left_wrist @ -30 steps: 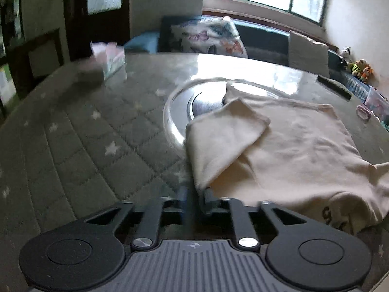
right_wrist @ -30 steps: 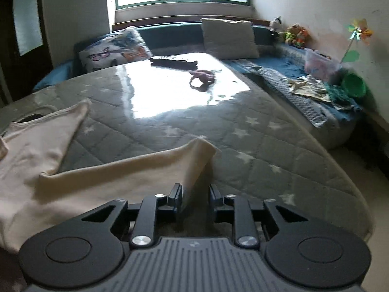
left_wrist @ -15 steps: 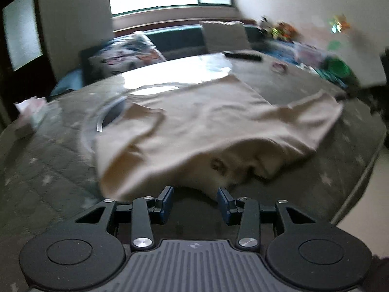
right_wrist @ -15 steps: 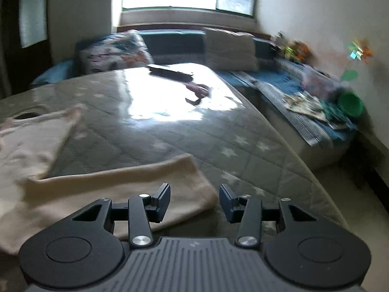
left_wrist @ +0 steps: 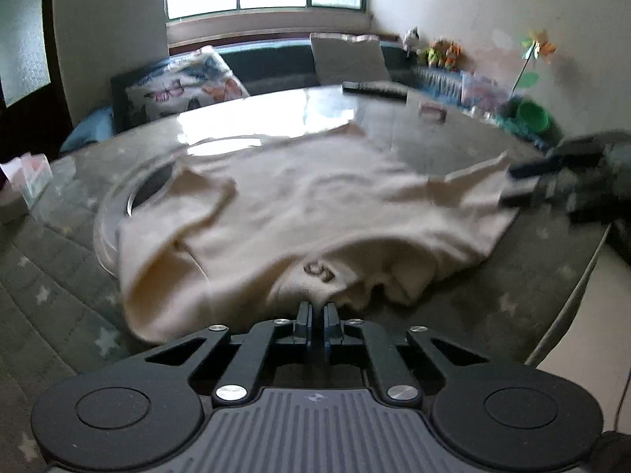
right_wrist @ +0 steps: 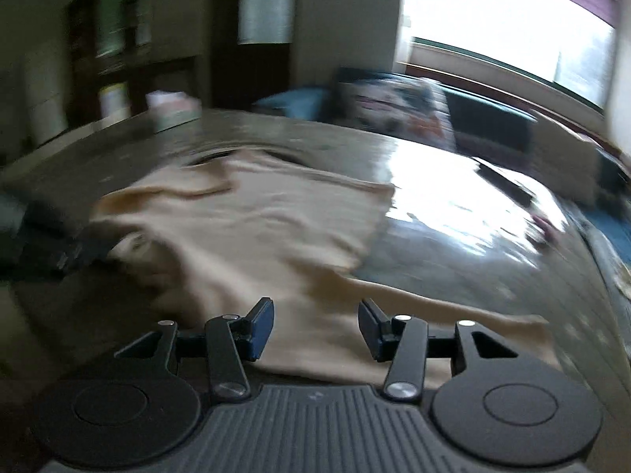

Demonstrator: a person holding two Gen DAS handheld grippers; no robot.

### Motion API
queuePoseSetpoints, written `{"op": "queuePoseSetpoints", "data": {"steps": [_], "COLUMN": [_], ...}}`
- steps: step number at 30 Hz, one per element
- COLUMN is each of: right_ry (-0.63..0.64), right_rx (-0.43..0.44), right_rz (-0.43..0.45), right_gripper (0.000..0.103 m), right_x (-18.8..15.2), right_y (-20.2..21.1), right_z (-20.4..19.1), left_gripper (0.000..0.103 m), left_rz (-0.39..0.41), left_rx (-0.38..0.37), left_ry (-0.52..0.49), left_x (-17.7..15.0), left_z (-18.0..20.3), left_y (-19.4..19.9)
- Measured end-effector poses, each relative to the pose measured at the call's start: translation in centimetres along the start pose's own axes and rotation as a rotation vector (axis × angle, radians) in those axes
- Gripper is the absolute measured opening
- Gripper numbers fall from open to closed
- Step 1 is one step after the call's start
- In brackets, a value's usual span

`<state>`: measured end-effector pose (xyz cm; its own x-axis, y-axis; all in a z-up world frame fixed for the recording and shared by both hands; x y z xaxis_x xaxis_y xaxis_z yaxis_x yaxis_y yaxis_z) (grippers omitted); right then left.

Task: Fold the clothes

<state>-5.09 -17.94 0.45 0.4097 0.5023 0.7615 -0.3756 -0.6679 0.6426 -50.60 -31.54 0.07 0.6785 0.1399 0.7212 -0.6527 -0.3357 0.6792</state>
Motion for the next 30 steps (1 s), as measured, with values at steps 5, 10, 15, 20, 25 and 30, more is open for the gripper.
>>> {"op": "queuePoseSetpoints", "data": {"steps": [5, 10, 15, 20, 25, 30], "right_ry": [0.155, 0.271, 0.283, 0.345, 0.315, 0.232], "right_rx": [0.123, 0.186, 0.167, 0.224, 0.288, 0.268], "right_rz": [-0.037, -0.090, -0.109, -0.153, -0.168, -0.087], "right_gripper": [0.047, 0.041, 0.013, 0.009, 0.011, 0.011], "right_x": [0.3, -0.7, -1.3, -2.7, -3.1, -0.7], "right_y": [-1.7, -4.2, -6.4, -5.6, -3.6, -2.6], "right_z": [-5.5, -9.1, -9.5, -10.3, -10.4, -8.5], "left_gripper": [0.005, 0.007, 0.007, 0.008, 0.008, 0.009], "left_rz": [0.030, 0.024, 0.052, 0.039, -0.003, 0.025], "left_rx": [0.003, -0.007, -0.017, -0.072, -0.139, -0.185], "left_ry": [0.017, 0.008, -0.014, -0.049, -0.115, -0.181], "left_x": [0.1, 0.7, 4.9, 8.0, 8.6, 9.1], "left_z": [-6.1, -9.6, -12.3, -14.9, -14.5, -15.4], "left_y": [1.0, -1.0, -6.1, -12.5, -18.1, -19.8]}}
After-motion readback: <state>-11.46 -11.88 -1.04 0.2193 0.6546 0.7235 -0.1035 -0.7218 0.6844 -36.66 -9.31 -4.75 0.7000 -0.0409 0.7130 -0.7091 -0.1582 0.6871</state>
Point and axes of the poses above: each gripper's, at about its wrist camera, not at the fingertips, and y roughly against the way its jaws point, z to its right, x to its top, the point moved 9 cm from there along -y, roughly the way its jaws point, and after that the axes turned 13 degrees about x, right-handed, at the moved point
